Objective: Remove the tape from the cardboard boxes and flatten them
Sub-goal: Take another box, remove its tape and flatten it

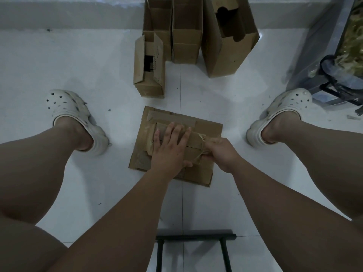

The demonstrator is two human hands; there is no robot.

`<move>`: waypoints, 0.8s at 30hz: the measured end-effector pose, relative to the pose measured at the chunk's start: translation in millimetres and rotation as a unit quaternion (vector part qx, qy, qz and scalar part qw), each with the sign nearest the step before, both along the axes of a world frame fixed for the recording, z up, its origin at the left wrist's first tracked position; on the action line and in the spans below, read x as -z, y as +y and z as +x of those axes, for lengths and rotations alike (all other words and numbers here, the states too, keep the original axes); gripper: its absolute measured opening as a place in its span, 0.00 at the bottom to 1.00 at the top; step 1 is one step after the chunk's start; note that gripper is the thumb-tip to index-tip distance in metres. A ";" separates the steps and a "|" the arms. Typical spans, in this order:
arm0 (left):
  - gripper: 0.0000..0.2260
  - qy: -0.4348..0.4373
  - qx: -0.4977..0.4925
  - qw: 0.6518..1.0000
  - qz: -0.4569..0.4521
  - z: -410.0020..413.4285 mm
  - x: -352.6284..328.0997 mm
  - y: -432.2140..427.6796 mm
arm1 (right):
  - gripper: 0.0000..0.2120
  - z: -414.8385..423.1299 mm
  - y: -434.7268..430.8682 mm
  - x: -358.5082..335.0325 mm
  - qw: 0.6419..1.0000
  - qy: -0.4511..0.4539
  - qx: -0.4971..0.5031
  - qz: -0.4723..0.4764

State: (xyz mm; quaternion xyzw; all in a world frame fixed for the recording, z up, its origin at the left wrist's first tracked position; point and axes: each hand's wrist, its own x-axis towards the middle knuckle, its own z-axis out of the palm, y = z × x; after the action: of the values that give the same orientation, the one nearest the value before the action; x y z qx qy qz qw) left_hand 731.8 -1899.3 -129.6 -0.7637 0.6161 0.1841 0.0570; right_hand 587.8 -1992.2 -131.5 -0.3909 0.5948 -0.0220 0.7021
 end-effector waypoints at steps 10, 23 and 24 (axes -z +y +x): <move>0.43 -0.036 0.032 0.998 0.030 10.5 -4.8 -18.2 | 0.29 13.5 36.5 3.4 0.947 0.189 -0.117 -0.230; 0.39 -0.041 0.025 0.999 0.005 6.8 -0.3 -16.4 | 0.10 18.3 48.3 -0.8 0.962 0.170 -0.112 -0.182; 0.39 -0.039 0.023 0.999 0.001 6.4 -0.3 -16.5 | 0.09 18.9 48.0 -1.9 0.960 0.170 -0.120 -0.190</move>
State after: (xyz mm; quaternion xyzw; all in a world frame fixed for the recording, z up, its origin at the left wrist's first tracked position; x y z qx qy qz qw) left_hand 738.2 -1915.7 -129.3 -0.7557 0.6310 0.1529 0.0860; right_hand 606.7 -1944.2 -129.6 -0.5833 0.6392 0.0164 0.5009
